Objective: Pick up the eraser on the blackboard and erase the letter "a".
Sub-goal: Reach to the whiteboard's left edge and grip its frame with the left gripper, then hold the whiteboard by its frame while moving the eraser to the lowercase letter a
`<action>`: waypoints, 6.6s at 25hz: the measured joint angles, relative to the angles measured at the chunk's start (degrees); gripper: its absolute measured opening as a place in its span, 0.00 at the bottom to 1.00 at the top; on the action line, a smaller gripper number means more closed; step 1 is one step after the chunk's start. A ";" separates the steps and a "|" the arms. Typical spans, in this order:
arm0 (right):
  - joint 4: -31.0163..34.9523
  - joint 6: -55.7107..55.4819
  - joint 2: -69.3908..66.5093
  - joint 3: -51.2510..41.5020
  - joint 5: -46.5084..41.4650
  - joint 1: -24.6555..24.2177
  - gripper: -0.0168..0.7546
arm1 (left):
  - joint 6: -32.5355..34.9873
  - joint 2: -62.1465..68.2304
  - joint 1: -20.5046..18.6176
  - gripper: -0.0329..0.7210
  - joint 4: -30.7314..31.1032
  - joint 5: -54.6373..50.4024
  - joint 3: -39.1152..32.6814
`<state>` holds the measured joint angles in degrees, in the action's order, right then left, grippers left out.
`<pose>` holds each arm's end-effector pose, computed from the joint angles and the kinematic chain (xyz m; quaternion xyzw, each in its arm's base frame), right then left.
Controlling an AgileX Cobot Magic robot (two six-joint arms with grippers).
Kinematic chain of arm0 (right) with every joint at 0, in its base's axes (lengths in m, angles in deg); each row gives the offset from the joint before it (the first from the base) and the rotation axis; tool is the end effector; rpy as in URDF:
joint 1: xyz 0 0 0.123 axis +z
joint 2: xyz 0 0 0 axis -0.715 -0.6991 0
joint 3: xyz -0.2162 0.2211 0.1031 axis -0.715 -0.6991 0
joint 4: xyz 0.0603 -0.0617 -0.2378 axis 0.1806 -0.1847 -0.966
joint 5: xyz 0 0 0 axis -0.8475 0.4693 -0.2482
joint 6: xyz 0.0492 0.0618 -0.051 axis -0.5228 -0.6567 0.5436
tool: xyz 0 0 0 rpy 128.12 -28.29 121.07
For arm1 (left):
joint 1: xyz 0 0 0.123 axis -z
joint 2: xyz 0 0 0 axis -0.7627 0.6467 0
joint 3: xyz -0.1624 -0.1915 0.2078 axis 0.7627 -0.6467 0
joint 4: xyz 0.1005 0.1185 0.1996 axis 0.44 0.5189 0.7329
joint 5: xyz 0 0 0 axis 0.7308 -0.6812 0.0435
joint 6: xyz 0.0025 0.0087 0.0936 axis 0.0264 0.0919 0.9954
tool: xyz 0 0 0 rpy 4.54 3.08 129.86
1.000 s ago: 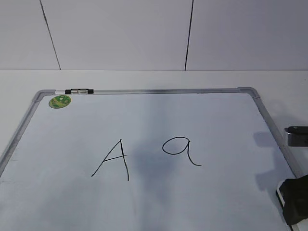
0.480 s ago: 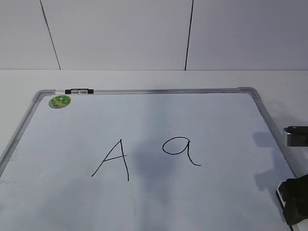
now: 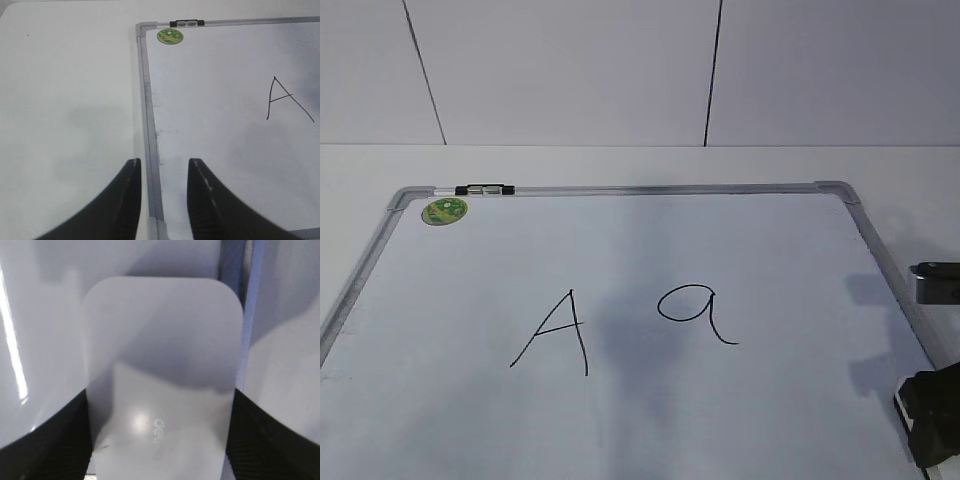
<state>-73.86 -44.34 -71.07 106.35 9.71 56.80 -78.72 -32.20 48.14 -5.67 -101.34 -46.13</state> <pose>0.2007 0.0396 0.2106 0.0457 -0.9990 0.0001 0.0013 -0.0433 -0.0148 0.2749 0.0239 0.8638 -0.0566 0.5001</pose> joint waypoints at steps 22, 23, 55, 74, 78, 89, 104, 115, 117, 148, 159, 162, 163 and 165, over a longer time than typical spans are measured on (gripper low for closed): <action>0.00 0.00 0.00 0.11 -1.07 0.00 0.75 | 0.00 0.00 0.00 0.36 0.00 0.00 0.00; 0.00 0.00 0.00 0.11 -1.48 0.00 0.75 | 0.00 0.00 0.00 0.36 0.00 0.00 0.00; -2.65 1.32 9.06 12.53 -18.69 0.00 0.75 | 0.00 22.45 0.87 0.50 -3.71 10.26 2.43; -3.07 1.20 11.70 12.64 -19.44 0.00 0.75 | 1.62 70.25 0.87 0.50 -5.02 18.20 13.80; -3.15 1.12 11.79 12.64 -19.44 0.00 0.75 | 3.02 78.95 0.87 0.49 -5.02 18.13 20.28; -3.20 0.99 11.79 12.64 -19.46 0.00 0.75 | 6.19 94.86 0.87 0.34 -4.37 15.16 28.53; -3.20 0.99 11.79 12.64 -19.46 0.00 0.75 | 6.32 99.04 0.87 0.32 -3.42 16.95 28.87; -3.20 0.99 11.79 12.64 -19.46 0.00 0.75 | 6.39 101.77 0.87 0.29 -3.32 17.09 29.71; -3.20 0.99 11.79 12.64 -19.46 0.00 0.75 | 6.39 101.77 0.87 0.28 -3.32 17.24 29.71; -2.67 1.25 11.79 12.64 -19.46 0.00 0.75 | 5.41 104.84 0.87 0.07 -3.66 16.44 31.00; 4.71 8.45 11.22 15.34 -16.59 0.00 0.75 | 5.34 104.84 0.87 0.07 -3.66 16.32 31.00; 4.71 9.09 8.21 18.41 -16.59 1.40 0.75 | 5.34 104.84 0.87 0.07 -3.66 16.32 31.00; 4.71 9.19 6.72 19.58 -16.59 2.61 0.75 | 5.34 104.84 0.87 0.07 -3.66 16.32 31.00; 4.45 9.19 3.64 21.98 -16.49 5.71 0.75 | 5.34 104.84 0.87 0.07 -3.66 16.32 31.00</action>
<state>-69.42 -35.15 -67.44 128.34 -6.78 62.50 -73.39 72.64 49.01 -9.33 -85.02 -15.13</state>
